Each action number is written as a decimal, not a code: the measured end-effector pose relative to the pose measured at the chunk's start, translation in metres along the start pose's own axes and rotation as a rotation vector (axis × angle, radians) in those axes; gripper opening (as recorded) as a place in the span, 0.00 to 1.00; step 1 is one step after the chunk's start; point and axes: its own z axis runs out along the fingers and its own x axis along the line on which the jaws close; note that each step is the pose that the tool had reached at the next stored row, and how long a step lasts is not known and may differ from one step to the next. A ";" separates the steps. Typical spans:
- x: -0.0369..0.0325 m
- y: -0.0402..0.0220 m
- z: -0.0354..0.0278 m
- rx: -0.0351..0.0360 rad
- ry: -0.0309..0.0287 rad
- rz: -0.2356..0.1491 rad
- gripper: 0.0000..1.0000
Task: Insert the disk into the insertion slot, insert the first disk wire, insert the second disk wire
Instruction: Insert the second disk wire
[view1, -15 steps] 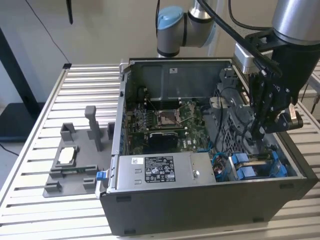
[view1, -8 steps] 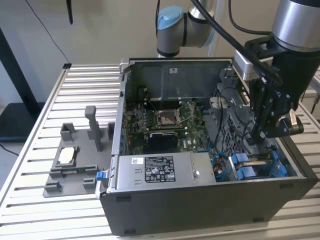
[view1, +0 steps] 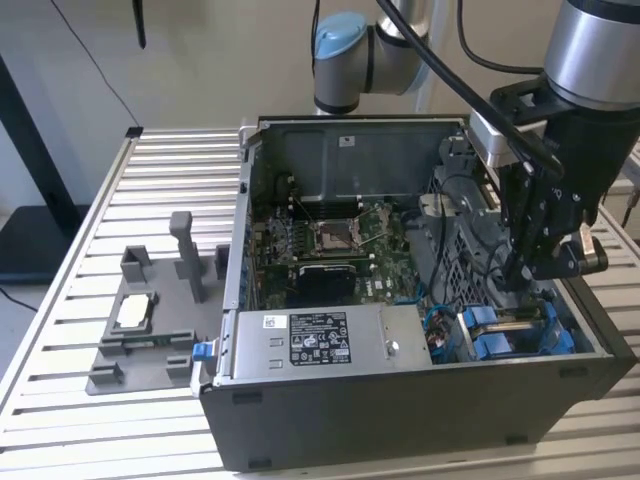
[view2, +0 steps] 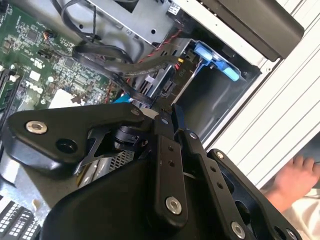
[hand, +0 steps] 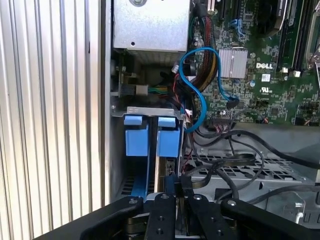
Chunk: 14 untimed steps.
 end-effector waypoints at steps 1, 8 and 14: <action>0.0003 -0.0006 0.0006 0.0010 -0.0001 0.000 0.16; 0.0009 -0.0026 0.0026 0.0038 0.0000 0.000 0.16; 0.0010 -0.0028 0.0045 0.0038 -0.0003 0.000 0.16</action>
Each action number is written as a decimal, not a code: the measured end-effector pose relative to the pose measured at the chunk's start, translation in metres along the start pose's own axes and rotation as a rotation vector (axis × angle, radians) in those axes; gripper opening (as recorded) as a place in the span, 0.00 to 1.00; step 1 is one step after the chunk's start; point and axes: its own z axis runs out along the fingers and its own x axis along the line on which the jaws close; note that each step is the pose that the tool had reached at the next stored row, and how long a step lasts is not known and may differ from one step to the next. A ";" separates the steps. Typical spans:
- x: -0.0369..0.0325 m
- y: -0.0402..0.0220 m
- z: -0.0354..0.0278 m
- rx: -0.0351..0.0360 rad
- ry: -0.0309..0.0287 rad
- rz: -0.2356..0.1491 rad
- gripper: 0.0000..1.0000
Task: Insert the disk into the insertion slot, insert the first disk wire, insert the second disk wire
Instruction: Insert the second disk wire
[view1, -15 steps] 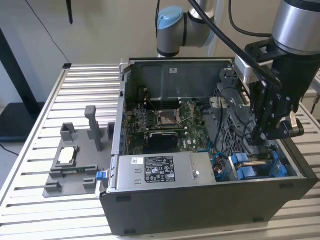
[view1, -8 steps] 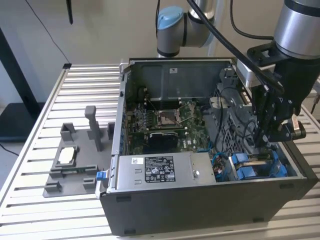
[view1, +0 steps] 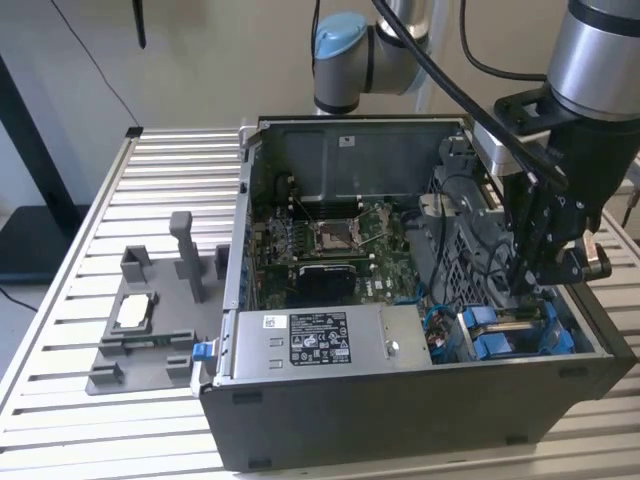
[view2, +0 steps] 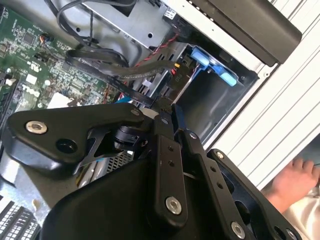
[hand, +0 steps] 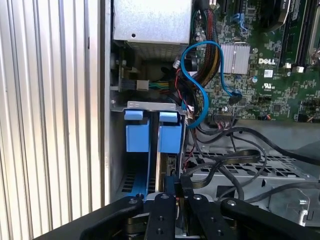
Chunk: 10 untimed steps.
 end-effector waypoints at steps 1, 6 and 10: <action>0.0000 -0.0001 0.0007 -0.0001 0.0001 0.000 0.16; 0.0001 -0.0015 0.0048 0.0000 0.0001 0.000 0.16; 0.0003 -0.0030 0.0084 0.0002 -0.0005 0.000 0.16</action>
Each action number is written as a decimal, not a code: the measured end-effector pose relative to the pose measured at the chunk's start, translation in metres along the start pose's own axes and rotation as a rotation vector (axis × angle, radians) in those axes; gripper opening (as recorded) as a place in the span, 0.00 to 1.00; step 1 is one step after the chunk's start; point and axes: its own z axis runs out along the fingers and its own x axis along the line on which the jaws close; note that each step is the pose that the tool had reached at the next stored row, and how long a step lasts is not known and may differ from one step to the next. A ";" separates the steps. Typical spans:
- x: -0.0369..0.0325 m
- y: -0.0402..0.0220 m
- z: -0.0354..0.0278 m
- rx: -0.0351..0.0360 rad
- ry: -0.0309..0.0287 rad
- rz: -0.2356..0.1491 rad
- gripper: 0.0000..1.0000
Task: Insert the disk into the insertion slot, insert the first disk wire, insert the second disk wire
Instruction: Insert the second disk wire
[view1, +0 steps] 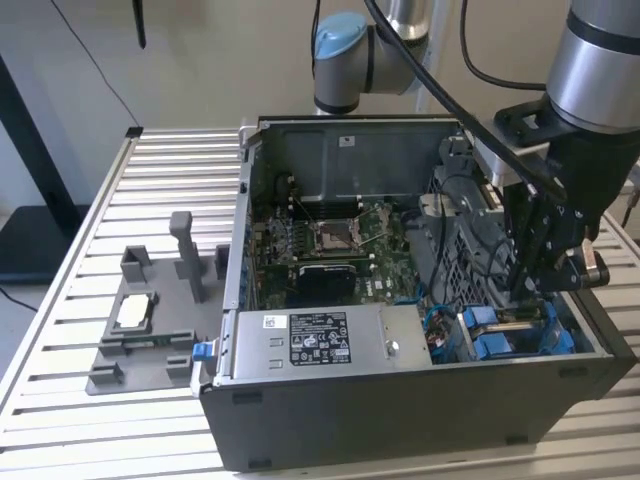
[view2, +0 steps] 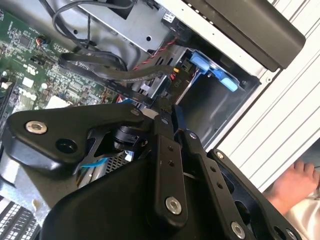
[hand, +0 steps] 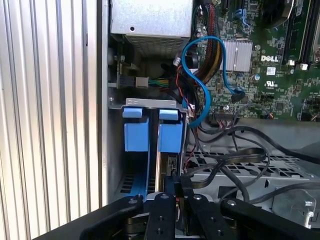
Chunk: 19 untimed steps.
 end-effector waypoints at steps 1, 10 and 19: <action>0.0001 -0.0003 0.0009 0.0001 -0.0002 0.000 0.16; 0.0008 -0.0017 0.0085 0.0021 -0.0032 0.001 0.16; 0.0009 -0.0013 0.0121 0.0055 -0.0055 0.001 0.16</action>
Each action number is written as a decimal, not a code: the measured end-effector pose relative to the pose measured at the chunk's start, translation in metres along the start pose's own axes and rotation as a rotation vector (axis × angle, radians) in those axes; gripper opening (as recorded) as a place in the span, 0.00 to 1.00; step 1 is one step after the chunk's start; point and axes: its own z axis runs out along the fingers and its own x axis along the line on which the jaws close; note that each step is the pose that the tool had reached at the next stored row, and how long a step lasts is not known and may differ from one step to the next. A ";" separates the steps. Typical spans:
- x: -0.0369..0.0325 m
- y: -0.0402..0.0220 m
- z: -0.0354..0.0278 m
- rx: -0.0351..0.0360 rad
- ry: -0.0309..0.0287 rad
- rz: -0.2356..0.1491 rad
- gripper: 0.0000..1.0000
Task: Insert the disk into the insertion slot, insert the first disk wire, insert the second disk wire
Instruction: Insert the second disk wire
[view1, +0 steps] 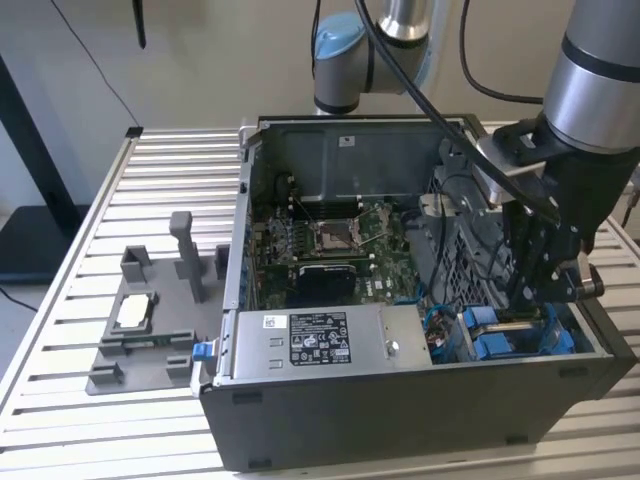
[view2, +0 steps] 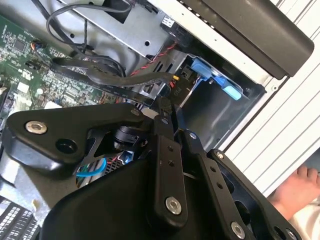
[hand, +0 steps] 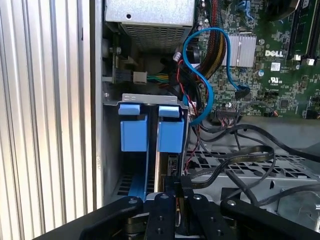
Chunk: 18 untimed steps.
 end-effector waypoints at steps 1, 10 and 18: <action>0.0000 0.0000 0.0003 0.0004 -0.0002 0.000 0.16; 0.0000 0.0004 0.0027 0.0029 -0.0018 0.001 0.16; 0.0002 0.0010 0.0073 0.0030 -0.0003 0.003 0.16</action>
